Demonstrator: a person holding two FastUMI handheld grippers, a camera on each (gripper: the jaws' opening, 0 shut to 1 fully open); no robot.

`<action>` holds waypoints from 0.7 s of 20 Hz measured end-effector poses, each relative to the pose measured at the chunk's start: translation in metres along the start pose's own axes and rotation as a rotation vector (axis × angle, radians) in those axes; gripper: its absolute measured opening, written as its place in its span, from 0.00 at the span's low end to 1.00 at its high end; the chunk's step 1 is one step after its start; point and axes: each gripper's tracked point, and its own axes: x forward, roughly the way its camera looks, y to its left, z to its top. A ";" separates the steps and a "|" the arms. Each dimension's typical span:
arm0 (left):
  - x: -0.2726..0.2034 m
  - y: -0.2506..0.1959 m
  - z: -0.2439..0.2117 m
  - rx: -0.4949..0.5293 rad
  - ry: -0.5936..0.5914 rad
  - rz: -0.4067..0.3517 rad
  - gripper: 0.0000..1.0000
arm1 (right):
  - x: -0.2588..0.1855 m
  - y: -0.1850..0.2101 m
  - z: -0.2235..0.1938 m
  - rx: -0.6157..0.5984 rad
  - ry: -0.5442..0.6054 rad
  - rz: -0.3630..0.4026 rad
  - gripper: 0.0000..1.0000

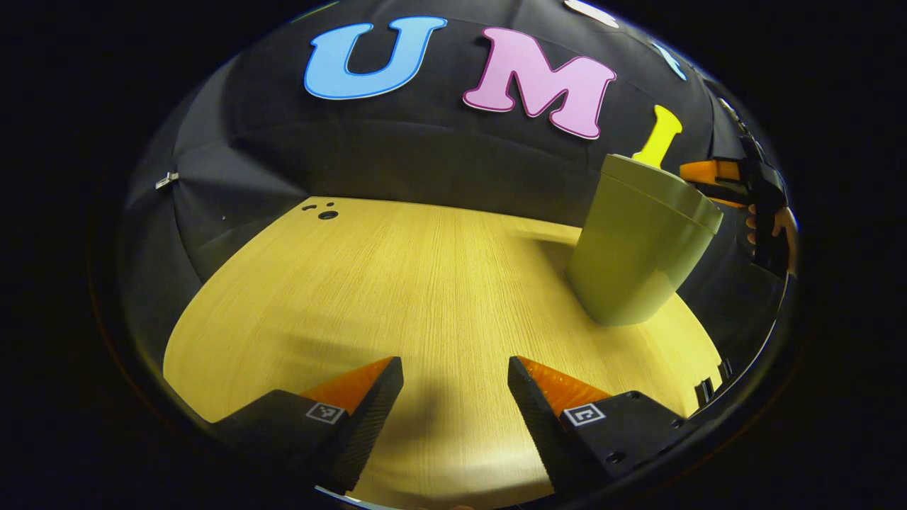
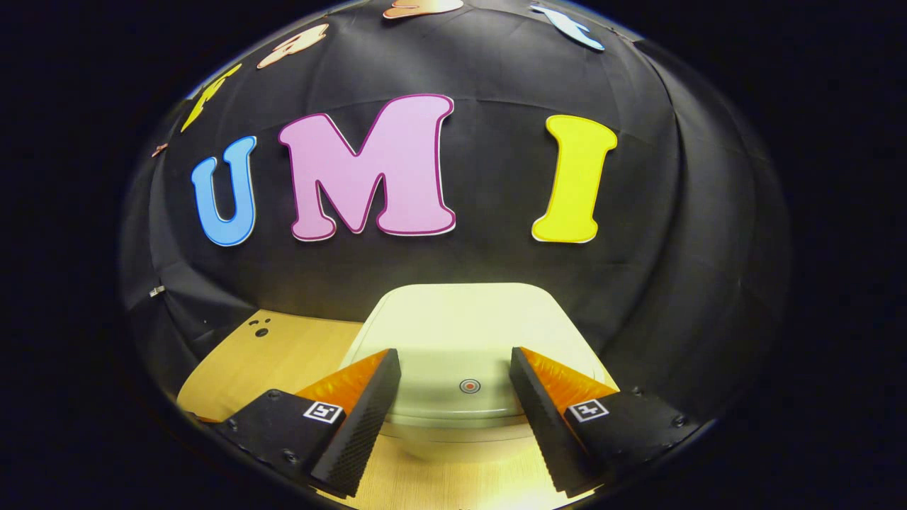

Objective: Press the lid of the desktop garbage bin to open it, pick up the crumpled paper on the desktop and throw it into the bin, then pick up the pop can on the desktop and drop it into the bin, and finally close the garbage bin lid.

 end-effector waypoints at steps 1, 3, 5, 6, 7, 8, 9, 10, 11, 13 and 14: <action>-0.002 0.000 0.005 0.001 -0.011 0.000 0.96 | -0.002 0.000 0.000 -0.007 -0.004 0.003 0.99; -0.005 0.000 0.017 0.018 -0.047 0.011 0.96 | -0.008 -0.001 0.000 -0.013 0.002 -0.007 0.98; -0.009 -0.003 0.032 0.043 -0.090 0.019 0.96 | -0.018 -0.003 0.002 -0.029 -0.013 -0.037 0.98; -0.012 -0.007 0.041 0.054 -0.112 0.012 0.96 | -0.025 -0.001 0.004 -0.040 -0.032 -0.044 0.98; -0.016 -0.012 0.050 0.066 -0.134 0.006 0.96 | -0.032 0.002 0.007 -0.054 -0.054 -0.045 0.98; -0.018 -0.018 0.061 0.080 -0.151 0.001 0.96 | -0.041 0.005 0.009 -0.072 -0.076 -0.045 0.98; -0.023 -0.023 0.073 0.096 -0.176 -0.006 0.96 | -0.050 0.009 0.011 -0.091 -0.097 -0.043 0.98; -0.029 -0.030 0.088 0.111 -0.211 -0.012 0.96 | -0.058 0.013 0.014 -0.103 -0.118 -0.038 0.98; -0.034 -0.037 0.103 0.123 -0.243 -0.018 0.96 | -0.067 0.018 0.015 -0.099 -0.133 -0.029 0.98; -0.044 -0.048 0.132 0.138 -0.305 -0.013 0.96 | -0.078 0.030 0.016 -0.071 -0.143 -0.007 0.98; -0.050 -0.053 0.147 0.139 -0.337 -0.005 0.96 | -0.083 0.032 0.014 -0.051 -0.138 -0.002 0.98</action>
